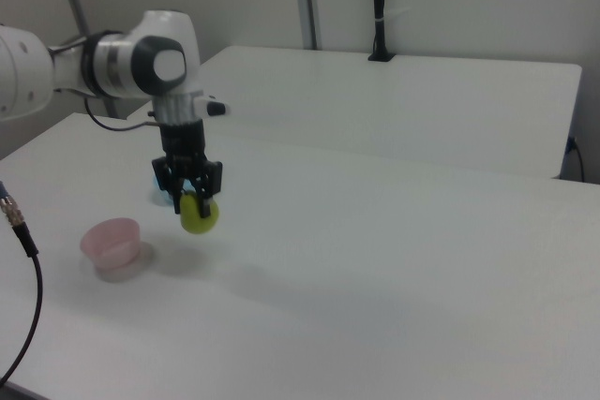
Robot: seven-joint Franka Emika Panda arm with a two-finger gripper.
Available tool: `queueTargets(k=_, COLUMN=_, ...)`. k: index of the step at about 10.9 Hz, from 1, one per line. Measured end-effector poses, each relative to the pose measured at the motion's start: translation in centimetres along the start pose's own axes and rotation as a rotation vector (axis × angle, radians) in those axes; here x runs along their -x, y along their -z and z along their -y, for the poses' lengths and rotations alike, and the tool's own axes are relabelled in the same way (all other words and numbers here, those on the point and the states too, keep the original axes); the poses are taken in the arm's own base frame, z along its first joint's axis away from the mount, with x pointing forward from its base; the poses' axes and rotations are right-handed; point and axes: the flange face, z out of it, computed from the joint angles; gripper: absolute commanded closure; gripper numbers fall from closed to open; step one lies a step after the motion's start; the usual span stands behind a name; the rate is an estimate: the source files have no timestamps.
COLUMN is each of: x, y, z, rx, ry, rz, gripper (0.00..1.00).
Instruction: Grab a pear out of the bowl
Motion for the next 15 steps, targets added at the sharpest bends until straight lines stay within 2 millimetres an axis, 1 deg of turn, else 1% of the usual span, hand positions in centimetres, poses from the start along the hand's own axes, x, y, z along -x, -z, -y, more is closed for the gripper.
queueTargets(k=1, x=-1.2, y=-1.8, z=0.0, rx=0.000, ry=0.000, rz=0.006, gripper=0.46)
queueTargets(k=3, x=-3.2, y=-5.7, z=0.8, rx=0.021, ry=0.015, rz=0.039, gripper=0.14)
queueTargets(k=4, x=-4.0, y=-7.4, z=1.1, rx=0.026, ry=0.020, rz=0.047, gripper=0.00)
queueTargets(k=5, x=-4.5, y=-8.4, z=1.3, rx=0.027, ry=0.023, rz=0.048, gripper=0.00)
queueTargets(k=6, x=-4.7, y=-8.7, z=1.3, rx=0.027, ry=0.023, rz=0.046, gripper=0.00)
queueTargets(k=7, x=-4.8, y=-8.4, z=1.3, rx=0.027, ry=0.023, rz=0.040, gripper=0.00)
queueTargets(k=8, x=-4.8, y=-7.6, z=1.2, rx=0.026, ry=0.021, rz=0.025, gripper=0.00)
queueTargets(k=9, x=-4.7, y=-5.9, z=1.0, rx=0.024, ry=0.018, rz=-0.006, gripper=0.00)
queueTargets(k=10, x=-4.0, y=-3.2, z=0.6, rx=0.020, ry=0.011, rz=-0.052, gripper=0.00)
queueTargets(k=11, x=-2.8, y=0.0, z=0.1, rx=0.017, ry=0.003, rz=-0.099, gripper=0.00)
queueTargets(k=12, x=-1.1, y=3.2, z=-0.5, rx=0.014, ry=-0.005, rz=-0.133, gripper=0.00)
queueTargets(k=13, x=0.7, y=5.8, z=-1.2, rx=0.011, ry=-0.017, rz=-0.156, gripper=0.00)
queueTargets(k=14, x=2.3, y=7.9, z=-2.1, rx=0.006, ry=-0.040, rz=-0.181, gripper=0.00)
queueTargets(k=15, x=3.3, y=9.3, z=-3.2, rx=0.001, ry=-0.073, rz=-0.204, gripper=0.00)
